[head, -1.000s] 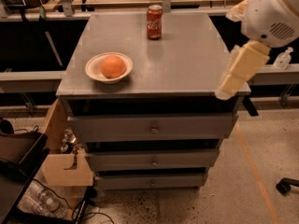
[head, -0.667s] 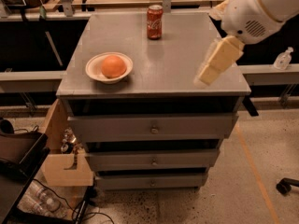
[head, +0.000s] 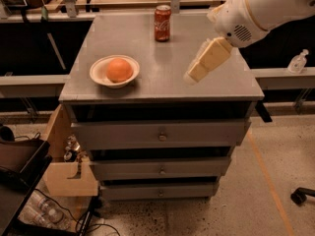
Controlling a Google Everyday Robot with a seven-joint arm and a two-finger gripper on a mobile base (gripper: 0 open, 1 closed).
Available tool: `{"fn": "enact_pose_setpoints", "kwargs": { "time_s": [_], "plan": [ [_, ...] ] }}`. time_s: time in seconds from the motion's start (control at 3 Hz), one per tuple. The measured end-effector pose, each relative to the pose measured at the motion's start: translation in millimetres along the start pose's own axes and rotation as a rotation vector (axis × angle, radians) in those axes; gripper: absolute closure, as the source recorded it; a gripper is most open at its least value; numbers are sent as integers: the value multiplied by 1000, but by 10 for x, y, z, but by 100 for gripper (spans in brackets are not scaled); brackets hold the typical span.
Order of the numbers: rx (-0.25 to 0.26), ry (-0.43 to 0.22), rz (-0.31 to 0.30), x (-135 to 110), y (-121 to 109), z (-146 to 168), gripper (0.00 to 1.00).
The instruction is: Pick orange from paper bowl and place on counter
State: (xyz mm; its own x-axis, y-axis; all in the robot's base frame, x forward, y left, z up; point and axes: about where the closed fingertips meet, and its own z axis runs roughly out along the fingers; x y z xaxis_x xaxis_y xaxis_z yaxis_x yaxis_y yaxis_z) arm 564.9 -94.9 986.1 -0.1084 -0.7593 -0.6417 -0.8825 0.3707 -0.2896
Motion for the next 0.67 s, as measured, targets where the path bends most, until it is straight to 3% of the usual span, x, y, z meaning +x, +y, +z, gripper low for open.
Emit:
{"fn": "enact_pose_setpoints", "kwargs": {
  "time_s": [0.67],
  "plan": [
    [-56,-114,-80,-332,-319,522,0]
  ]
}}
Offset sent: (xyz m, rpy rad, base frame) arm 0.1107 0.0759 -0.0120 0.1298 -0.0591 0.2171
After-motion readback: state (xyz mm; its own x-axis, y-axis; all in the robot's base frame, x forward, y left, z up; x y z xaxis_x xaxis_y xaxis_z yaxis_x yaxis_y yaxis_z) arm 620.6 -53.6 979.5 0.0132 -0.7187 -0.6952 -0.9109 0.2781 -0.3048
